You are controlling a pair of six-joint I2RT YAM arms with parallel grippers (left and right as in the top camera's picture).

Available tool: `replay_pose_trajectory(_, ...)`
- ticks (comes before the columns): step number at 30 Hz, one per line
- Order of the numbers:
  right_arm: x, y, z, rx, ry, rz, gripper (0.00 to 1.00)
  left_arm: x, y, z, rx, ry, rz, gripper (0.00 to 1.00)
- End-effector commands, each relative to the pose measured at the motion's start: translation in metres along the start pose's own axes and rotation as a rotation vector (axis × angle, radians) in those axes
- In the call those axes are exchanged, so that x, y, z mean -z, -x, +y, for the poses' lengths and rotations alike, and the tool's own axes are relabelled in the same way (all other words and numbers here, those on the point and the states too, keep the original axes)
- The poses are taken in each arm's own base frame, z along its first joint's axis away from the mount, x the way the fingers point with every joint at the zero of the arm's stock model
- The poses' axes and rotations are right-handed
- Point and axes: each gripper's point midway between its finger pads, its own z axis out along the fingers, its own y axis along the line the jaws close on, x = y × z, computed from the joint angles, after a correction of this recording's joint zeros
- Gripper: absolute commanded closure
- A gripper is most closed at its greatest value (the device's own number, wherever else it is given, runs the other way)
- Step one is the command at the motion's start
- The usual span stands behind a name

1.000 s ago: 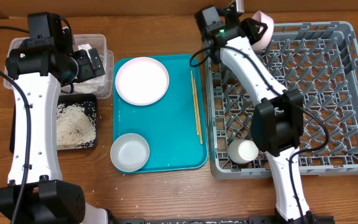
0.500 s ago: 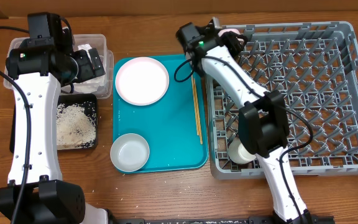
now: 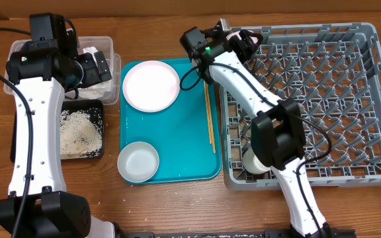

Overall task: Sort waste into correct bins and load items into the dishwasher
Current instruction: 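Open the right gripper and move it back toward the teal tray, then grasp the small white bowl on the teal tray with the right gripper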

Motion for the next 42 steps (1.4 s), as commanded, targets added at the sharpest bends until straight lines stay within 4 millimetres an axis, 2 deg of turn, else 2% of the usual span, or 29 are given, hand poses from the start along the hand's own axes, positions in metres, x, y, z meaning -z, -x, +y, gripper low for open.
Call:
replay_pose_trajectory(1, 0.033, 0.013, -0.049, -0.240, 0.197, -0.067, 0.21, 0.008, 0.004, -0.001, 0.012, -0.003, -0.023, 0.00)
replay_pose_trajectory(3, 0.051, 0.015, -0.050, -0.306, 0.336, -0.085, 0.20, 0.008, 0.004, -0.001, 0.012, -0.003, -0.023, 0.00)
replay_pose_trajectory(6, 0.098, 0.018, -0.034, -0.380, 0.700, -0.103, 0.19, 0.008, 0.004, -0.001, 0.012, -0.003, -0.023, 0.00)
replay_pose_trajectory(7, 0.118, 0.019, -0.024, -0.377, 0.847, -0.107, 0.19, 0.008, 0.004, -0.001, 0.012, -0.003, -0.023, 0.00)
replay_pose_trajectory(9, 0.172, 0.018, 0.000, -0.334, 1.200, -0.106, 0.21, 0.008, 0.004, -0.001, 0.012, -0.003, -0.023, 0.00)
replay_pose_trajectory(10, 0.211, 0.014, 0.012, -0.291, 1.436, -0.092, 0.29, 0.008, 0.004, -0.001, 0.012, -0.003, -0.023, 0.00)
replay_pose_trajectory(12, 0.244, 0.005, 0.027, -0.250, 1.647, -0.033, 0.39, 0.008, 0.004, -0.001, 0.012, -0.003, -0.023, 0.00)
replay_pose_trajectory(13, 0.250, 0.001, 0.035, -0.246, 1.681, 0.004, 0.43, 0.008, 0.004, -0.001, 0.012, -0.003, -0.023, 0.00)
replay_pose_trajectory(17, 0.269, -0.028, 0.089, -0.185, 1.690, 0.157, 0.44, 0.008, 0.004, -0.001, 0.012, -0.003, -0.023, 0.00)
replay_pose_trajectory(20, 0.287, -0.056, 0.132, -0.097, 1.665, 0.195, 0.46, 0.008, 0.004, -0.001, 0.012, -0.003, -0.023, 0.00)
replay_pose_trajectory(25, 0.291, -0.094, 0.178, -0.056, 1.535, 0.243, 0.46, 0.008, 0.004, -0.001, 0.012, -0.003, -0.023, 0.00)
replay_pose_trajectory(29, 0.303, -0.112, 0.200, -0.004, 1.538, 0.228, 0.48, 0.008, 0.004, -0.001, 0.012, -0.003, -0.023, 0.00)
replay_pose_trajectory(32, 0.307, -0.117, 0.207, 0.015, 1.529, 0.221, 0.50, 0.008, 0.004, -0.001, 0.012, -0.003, -0.023, 0.00)
replay_pose_trajectory(36, 0.304, -0.115, 0.212, 0.009, 1.500, 0.207, 0.60, 0.008, 0.004, -0.001, 0.012, -0.003, -0.023, 0.00)
replay_pose_trajectory(42, 0.300, -0.128, 0.233, 0.041, 1.515, 0.281, 0.74, 0.008, 0.004, -0.001, 0.012, -0.003, -0.023, 0.00)
